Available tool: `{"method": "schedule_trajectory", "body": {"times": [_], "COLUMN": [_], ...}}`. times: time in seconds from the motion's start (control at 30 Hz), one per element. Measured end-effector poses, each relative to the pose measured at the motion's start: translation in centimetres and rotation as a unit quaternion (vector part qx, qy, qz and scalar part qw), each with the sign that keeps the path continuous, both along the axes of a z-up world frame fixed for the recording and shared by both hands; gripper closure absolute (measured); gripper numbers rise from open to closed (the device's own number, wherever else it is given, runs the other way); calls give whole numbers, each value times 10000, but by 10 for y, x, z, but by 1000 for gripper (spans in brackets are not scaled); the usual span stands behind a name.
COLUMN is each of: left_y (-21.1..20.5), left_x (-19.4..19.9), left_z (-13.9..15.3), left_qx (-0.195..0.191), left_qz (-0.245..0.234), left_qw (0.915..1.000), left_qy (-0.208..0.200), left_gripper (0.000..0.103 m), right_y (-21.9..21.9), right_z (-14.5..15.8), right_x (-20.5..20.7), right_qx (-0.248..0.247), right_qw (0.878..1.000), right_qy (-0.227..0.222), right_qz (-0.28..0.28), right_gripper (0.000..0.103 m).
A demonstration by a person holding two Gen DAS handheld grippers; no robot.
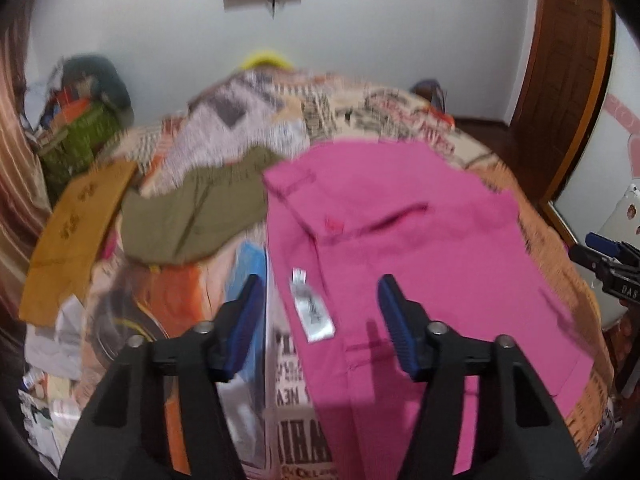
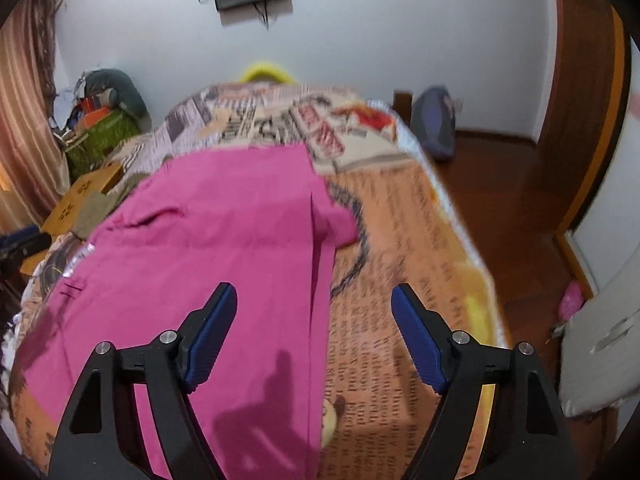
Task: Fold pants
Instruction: 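Lower both grippers onto the pink pants' leg edges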
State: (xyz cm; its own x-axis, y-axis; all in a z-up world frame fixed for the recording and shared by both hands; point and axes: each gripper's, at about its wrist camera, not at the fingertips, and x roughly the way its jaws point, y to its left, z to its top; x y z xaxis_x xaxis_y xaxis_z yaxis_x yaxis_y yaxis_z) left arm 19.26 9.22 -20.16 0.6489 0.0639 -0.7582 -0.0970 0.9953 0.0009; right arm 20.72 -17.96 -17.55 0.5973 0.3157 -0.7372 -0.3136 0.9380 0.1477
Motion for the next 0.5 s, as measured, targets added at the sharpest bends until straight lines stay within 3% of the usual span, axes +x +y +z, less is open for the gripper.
{"method": "schedule_trajectory", "body": {"times": [0.2,0.5], "left_y": [7,-4], "left_x": [3,10], "left_z": [-29,-31], "left_qx": [-357,-735], "left_qz": [1,-514], "left_qw": [9984,9937], "left_qy": [431,679], "left_gripper": [56,66], "right_y": [14,24], "right_z": [-20,-46], "right_x": [13,28], "right_qx": [-148,-311], "right_qw": [9991,9930], "right_qy": [245,701], "right_qz": [310,895], "right_gripper": [27,67]}}
